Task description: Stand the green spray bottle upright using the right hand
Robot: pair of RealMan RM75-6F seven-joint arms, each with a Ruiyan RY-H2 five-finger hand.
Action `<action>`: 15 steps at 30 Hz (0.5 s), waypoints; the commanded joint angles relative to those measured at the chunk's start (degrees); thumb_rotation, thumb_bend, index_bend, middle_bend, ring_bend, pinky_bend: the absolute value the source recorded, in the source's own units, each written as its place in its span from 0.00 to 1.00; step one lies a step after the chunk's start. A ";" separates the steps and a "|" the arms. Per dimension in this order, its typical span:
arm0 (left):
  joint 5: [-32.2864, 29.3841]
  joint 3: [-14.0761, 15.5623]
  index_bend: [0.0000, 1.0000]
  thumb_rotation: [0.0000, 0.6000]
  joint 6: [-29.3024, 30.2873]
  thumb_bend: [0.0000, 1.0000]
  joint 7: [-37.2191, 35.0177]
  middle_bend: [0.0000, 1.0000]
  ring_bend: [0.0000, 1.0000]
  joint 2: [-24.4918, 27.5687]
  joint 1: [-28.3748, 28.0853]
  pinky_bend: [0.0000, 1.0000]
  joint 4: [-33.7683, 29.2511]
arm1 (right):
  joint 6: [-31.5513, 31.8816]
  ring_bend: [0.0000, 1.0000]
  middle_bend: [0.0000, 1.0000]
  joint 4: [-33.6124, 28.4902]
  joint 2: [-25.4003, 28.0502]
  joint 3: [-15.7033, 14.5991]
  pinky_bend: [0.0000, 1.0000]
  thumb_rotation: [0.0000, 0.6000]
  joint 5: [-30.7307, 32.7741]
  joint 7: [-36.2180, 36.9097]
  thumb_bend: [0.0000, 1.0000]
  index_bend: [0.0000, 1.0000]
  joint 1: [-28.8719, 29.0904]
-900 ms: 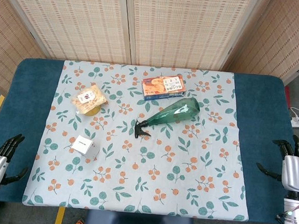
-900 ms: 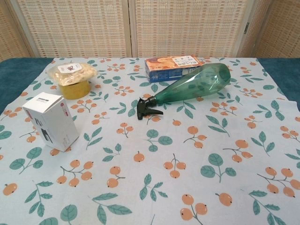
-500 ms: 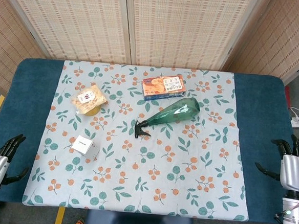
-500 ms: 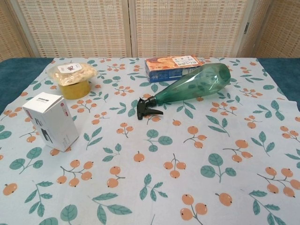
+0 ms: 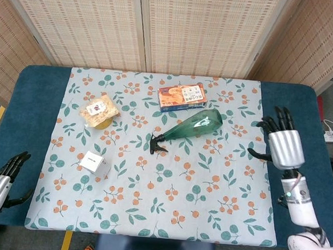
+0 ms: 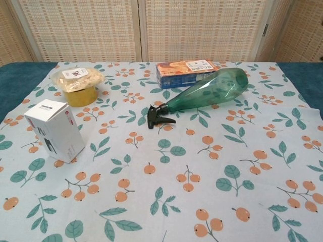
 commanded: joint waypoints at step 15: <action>-0.26 -0.05 0.00 1.00 -0.83 0.28 -3.10 0.00 0.00 0.24 -0.52 0.15 -0.11 | -30.53 0.04 0.29 10.85 -7.12 -0.23 0.09 1.00 -4.52 -19.96 0.00 0.36 27.39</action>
